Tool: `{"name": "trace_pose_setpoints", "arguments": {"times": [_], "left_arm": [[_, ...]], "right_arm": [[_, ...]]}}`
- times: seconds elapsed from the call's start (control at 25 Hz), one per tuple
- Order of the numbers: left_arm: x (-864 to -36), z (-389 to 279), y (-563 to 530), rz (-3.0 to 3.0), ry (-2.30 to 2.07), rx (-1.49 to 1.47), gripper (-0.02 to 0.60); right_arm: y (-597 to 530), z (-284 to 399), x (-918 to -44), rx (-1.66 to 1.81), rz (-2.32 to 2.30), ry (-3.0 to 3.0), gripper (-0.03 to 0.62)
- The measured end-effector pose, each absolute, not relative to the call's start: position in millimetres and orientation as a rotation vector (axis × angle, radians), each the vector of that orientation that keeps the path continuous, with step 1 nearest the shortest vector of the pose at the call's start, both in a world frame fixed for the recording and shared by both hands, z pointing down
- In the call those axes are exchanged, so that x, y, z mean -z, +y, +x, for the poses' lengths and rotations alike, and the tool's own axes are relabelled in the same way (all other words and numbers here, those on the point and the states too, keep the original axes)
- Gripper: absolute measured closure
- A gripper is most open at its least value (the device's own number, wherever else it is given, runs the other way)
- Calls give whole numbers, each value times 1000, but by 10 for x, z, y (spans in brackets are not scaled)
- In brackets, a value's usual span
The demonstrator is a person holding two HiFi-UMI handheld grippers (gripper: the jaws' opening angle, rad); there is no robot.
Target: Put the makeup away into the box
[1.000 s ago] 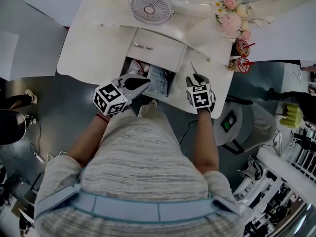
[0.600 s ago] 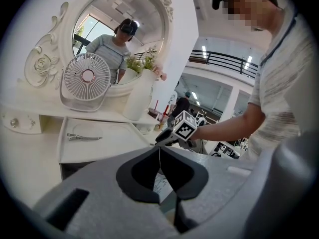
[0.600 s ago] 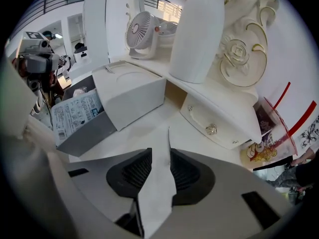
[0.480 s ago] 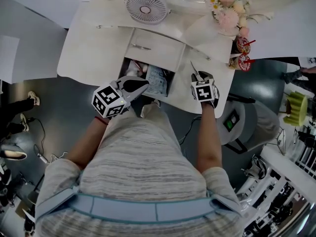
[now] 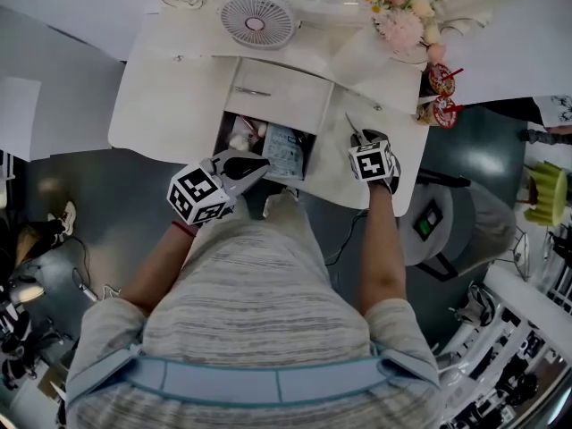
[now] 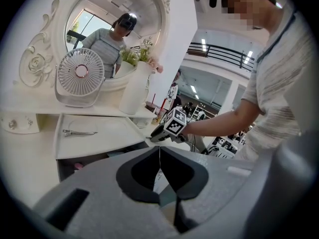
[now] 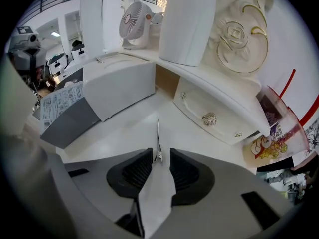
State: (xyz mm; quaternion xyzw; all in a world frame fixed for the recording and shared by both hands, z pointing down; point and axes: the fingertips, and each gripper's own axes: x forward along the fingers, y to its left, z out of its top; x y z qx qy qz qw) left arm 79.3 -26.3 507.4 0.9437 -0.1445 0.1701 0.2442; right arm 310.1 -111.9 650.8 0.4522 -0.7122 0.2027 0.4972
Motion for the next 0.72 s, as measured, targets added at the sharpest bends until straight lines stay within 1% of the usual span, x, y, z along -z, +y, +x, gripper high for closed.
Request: {"name": "trace_pose_setpoints", "arguments": {"times": [0.16, 0.28, 0.4, 0.48, 0.72], "left_arm": [[-5085, 837, -240, 2580, -375, -475, 568], [-5084, 880, -234, 2584, -360, -478, 568], [-5080, 907, -223, 2586, -349, -479, 568], [-5080, 915, -218, 2587, -346, -480, 568], [-5076, 918, -215, 2590, -349, -474, 569]], "right_arm": [[-1118, 3091, -6517, -510, 1086, -1746, 491], [-1113, 3078, -6534, -526, 1078, -1764, 516], [-1094, 3093, -6565, -571, 1088, -1777, 521], [-1083, 3098, -6577, -623, 1101, -1794, 539], [-1083, 3106, -6578, -649, 1124, -1800, 542]]}}
